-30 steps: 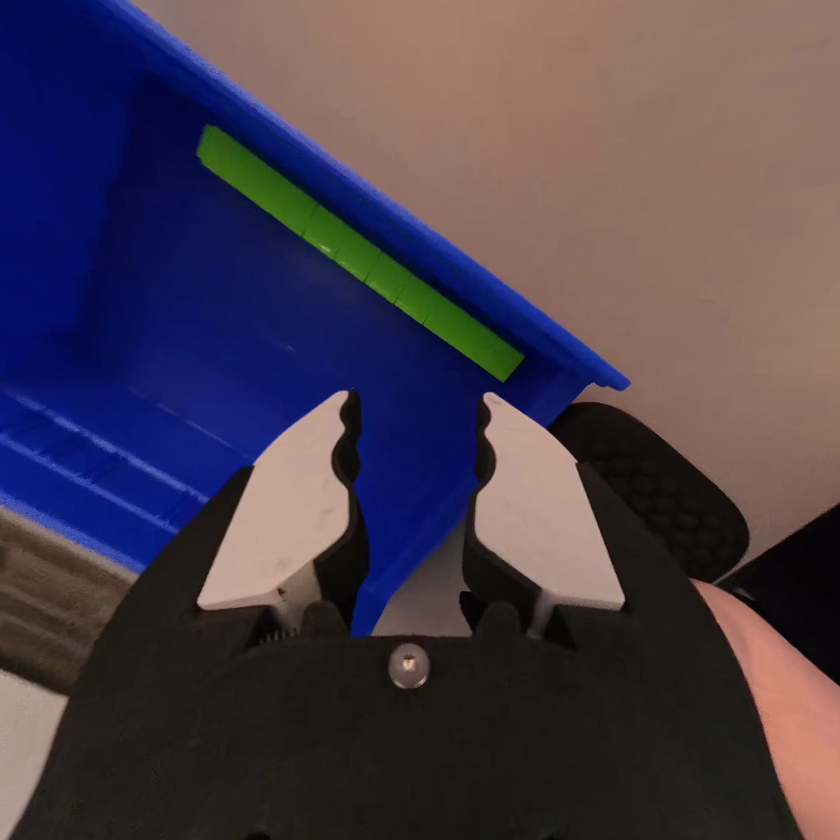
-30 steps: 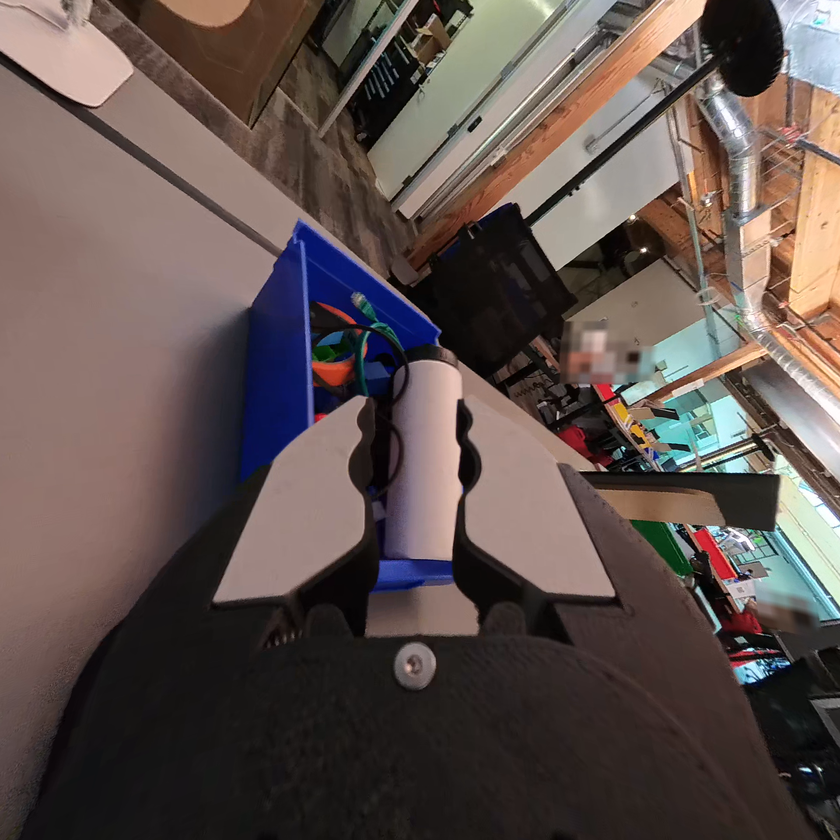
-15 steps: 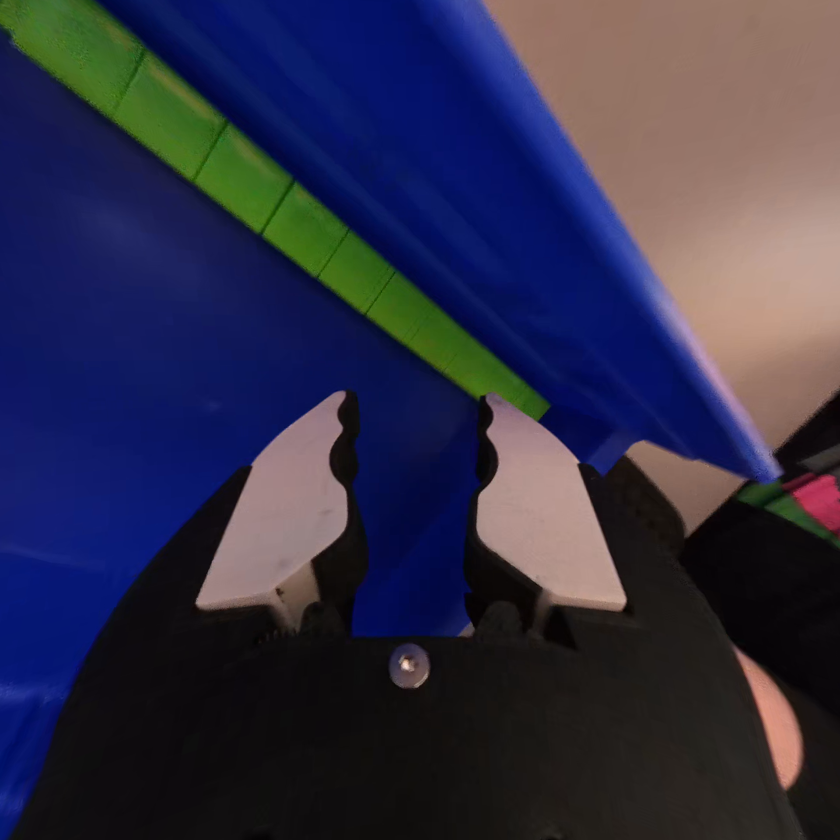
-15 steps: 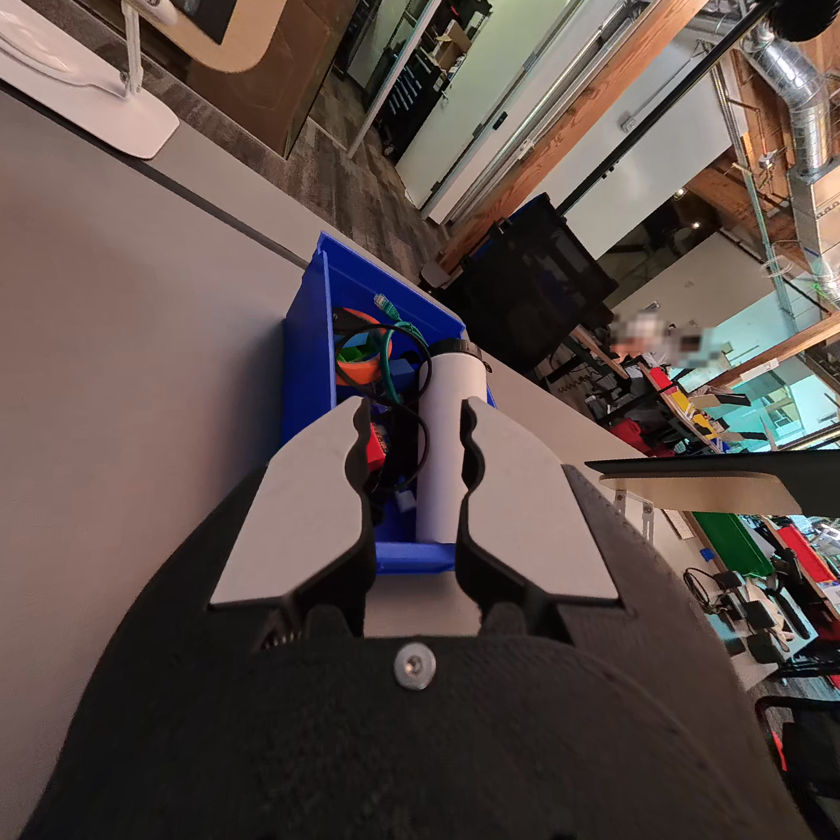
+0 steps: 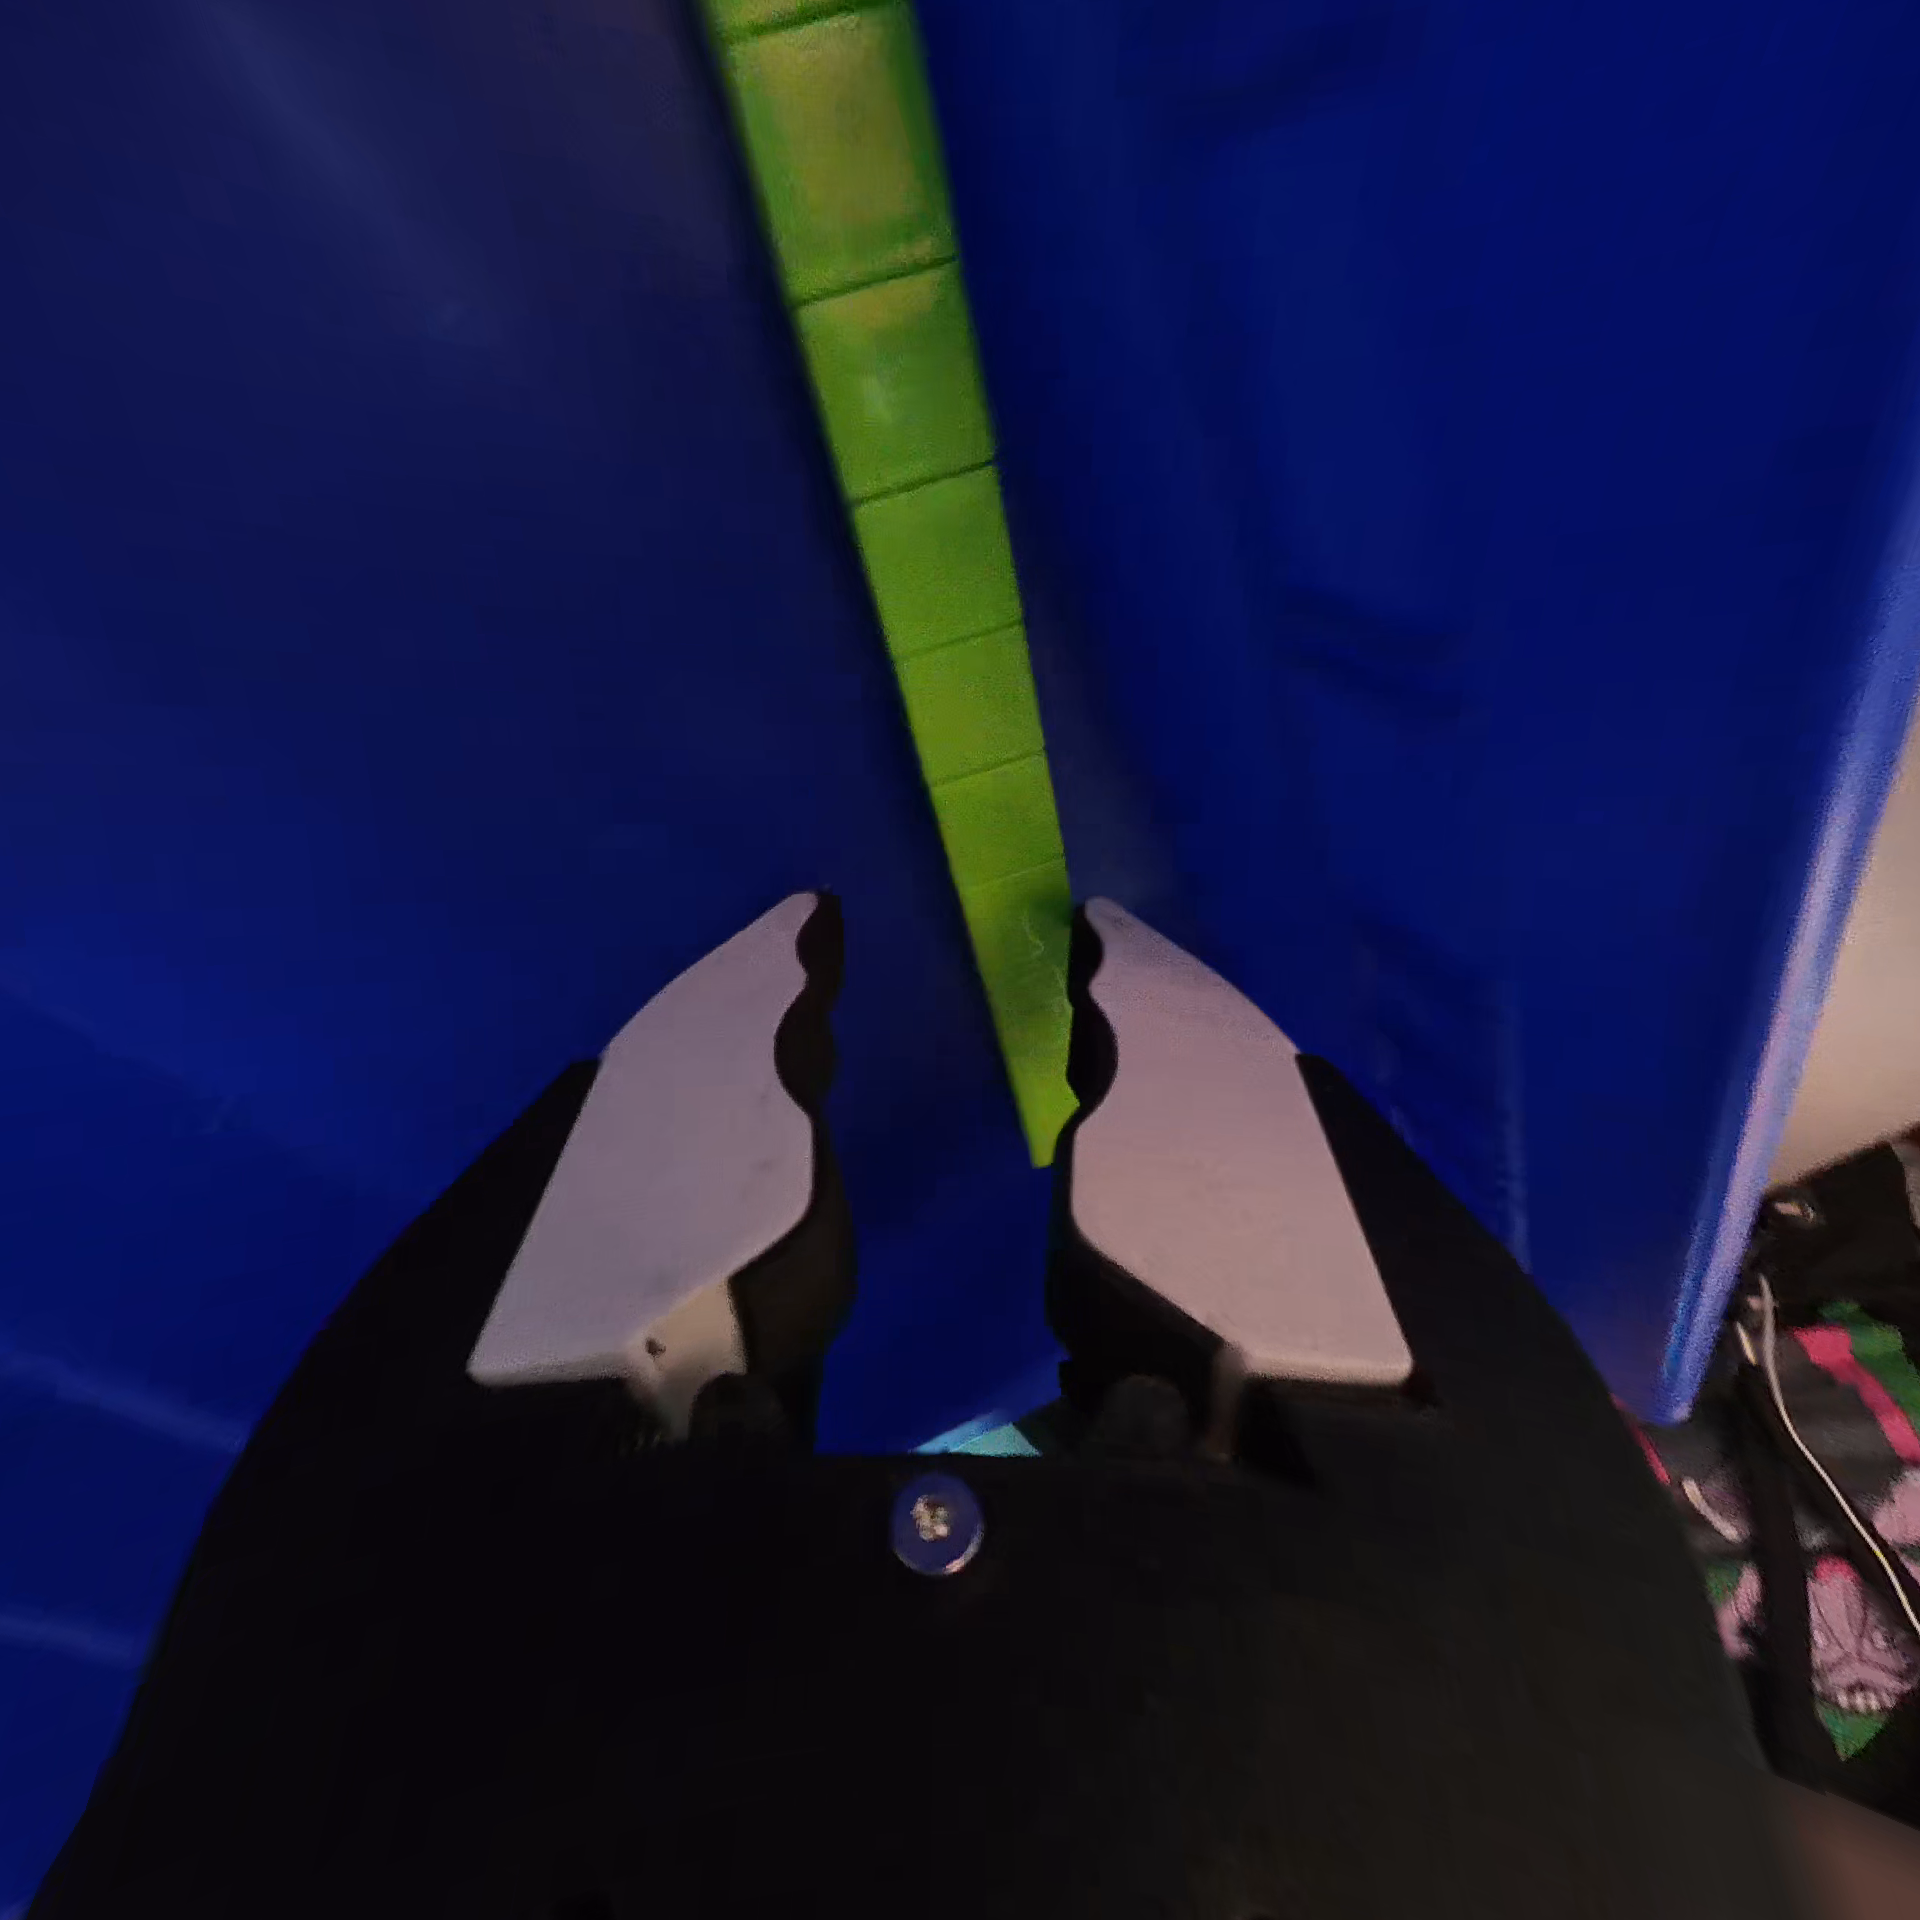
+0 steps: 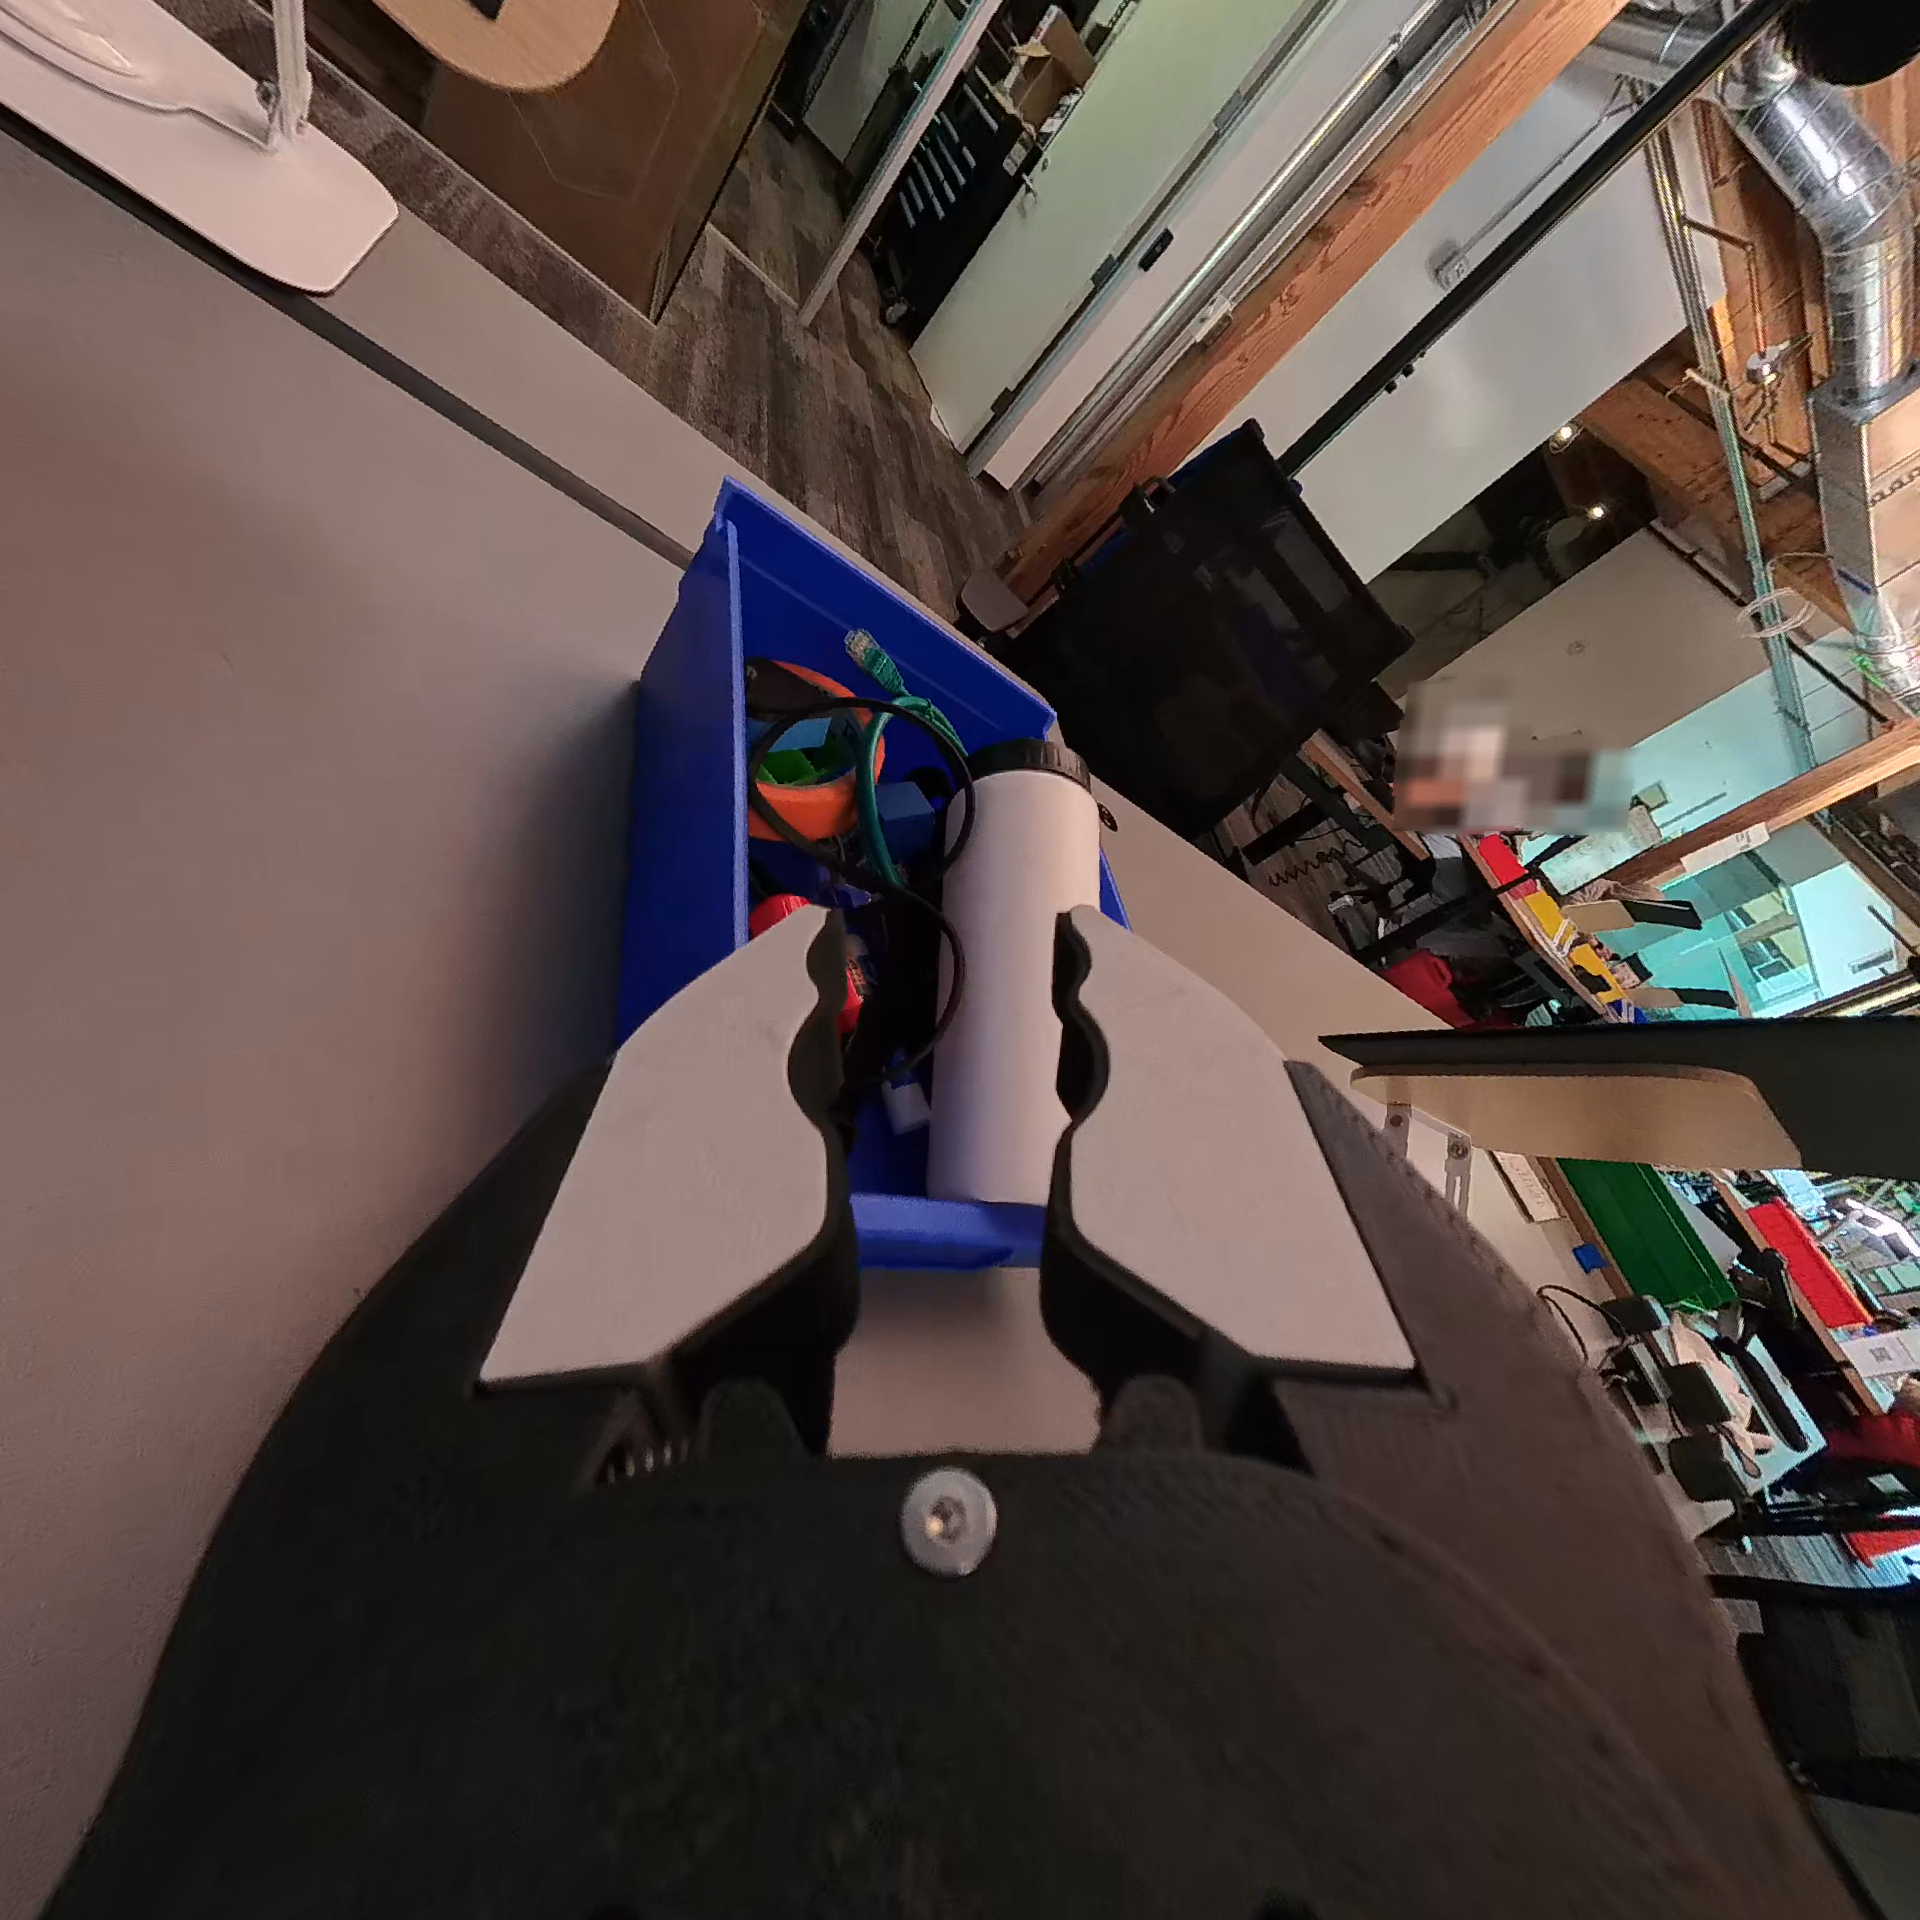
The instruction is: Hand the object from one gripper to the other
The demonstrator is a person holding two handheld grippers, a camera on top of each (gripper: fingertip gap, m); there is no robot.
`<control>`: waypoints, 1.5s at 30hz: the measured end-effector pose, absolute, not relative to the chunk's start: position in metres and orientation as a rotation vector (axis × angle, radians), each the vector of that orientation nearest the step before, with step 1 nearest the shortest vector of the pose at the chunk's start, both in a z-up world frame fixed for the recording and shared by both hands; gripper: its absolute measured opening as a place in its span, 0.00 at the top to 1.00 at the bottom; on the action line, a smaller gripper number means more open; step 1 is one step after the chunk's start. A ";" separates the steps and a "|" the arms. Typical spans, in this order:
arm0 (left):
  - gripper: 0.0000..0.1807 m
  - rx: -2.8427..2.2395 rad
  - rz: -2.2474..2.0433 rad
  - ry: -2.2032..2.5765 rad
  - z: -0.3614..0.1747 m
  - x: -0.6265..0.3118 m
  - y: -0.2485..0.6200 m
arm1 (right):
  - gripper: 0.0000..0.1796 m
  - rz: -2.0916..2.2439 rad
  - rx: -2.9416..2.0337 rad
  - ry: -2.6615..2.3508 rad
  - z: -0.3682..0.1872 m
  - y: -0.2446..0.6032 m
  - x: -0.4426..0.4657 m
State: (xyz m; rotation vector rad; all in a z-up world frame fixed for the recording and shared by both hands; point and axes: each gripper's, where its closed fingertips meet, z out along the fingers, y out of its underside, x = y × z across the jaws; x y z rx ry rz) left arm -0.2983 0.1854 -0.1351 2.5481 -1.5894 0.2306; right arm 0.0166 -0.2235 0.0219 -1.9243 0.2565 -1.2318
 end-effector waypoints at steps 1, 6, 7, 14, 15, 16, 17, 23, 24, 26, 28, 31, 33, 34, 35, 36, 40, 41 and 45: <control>0.79 2.588 0.191 -1.591 -0.134 -0.301 0.193 | 0.78 -1.230 -1.925 0.254 0.021 -0.224 0.016; 0.76 2.564 0.219 -1.728 -0.132 -0.291 0.194 | 0.78 -1.246 -1.929 0.231 0.020 -0.224 0.012; 0.73 2.558 0.184 -1.745 -0.134 -0.291 0.195 | 0.78 -1.251 -1.931 0.229 0.020 -0.224 0.012; 0.83 2.585 -0.031 -1.792 -0.150 -0.279 0.203 | 0.78 -1.258 -1.950 0.216 0.013 -0.227 0.014; 0.87 2.584 -0.032 -1.804 -0.150 -0.278 0.204 | 0.78 -1.258 -1.953 0.215 0.012 -0.227 0.014; 0.87 2.581 -0.027 -1.806 -0.150 -0.278 0.204 | 0.78 -1.259 -1.956 0.215 0.011 -0.228 0.015; 0.87 2.580 -0.018 -1.802 -0.150 -0.279 0.204 | 0.78 -1.260 -1.959 0.215 0.010 -0.229 0.015; 0.88 2.627 0.188 -1.730 -0.136 -0.288 0.213 | 0.78 -1.255 -1.968 0.219 0.006 -0.234 0.016; 0.88 2.642 0.234 -1.726 -0.132 -0.289 0.215 | 0.78 -1.255 -1.969 0.220 0.006 -0.234 0.017; 0.88 2.660 0.317 -1.724 -0.123 -0.290 0.217 | 0.78 -1.254 -1.974 0.220 0.004 -0.235 0.017; 0.88 2.671 0.413 -1.737 -0.113 -0.289 0.218 | 0.78 -1.255 -1.980 0.217 0.003 -0.236 0.016; 0.88 2.666 0.655 -1.780 -0.088 -0.277 0.211 | 0.78 -1.257 -1.981 0.211 0.002 -0.236 0.015; 0.88 2.618 0.879 -1.842 -0.063 -0.264 0.199 | 0.78 -1.249 -1.969 0.203 0.002 -0.234 0.012; 0.88 2.575 0.997 -1.888 -0.048 -0.258 0.191 | 0.78 -1.237 -1.958 0.196 0.003 -0.232 0.009; 0.88 2.521 1.114 -1.941 -0.032 -0.252 0.181 | 0.78 -1.221 -1.942 0.185 0.004 -0.228 0.006; 0.88 2.459 1.233 -1.999 -0.016 -0.245 0.170 | 0.78 -1.200 -1.920 0.166 0.005 -0.224 0.000; 0.88 2.079 1.601 -2.326 0.049 -0.227 0.106 | 0.78 -1.061 -1.805 0.021 0.017 -0.197 -0.038; 0.88 1.968 1.654 -2.474 0.064 -0.222 0.088 | 0.78 -0.985 -1.764 -0.020 0.022 -0.187 -0.053; 0.88 1.478 1.841 -3.030 0.108 -0.204 0.008 | 0.76 -0.355 -1.598 -0.212 0.047 -0.155 -0.146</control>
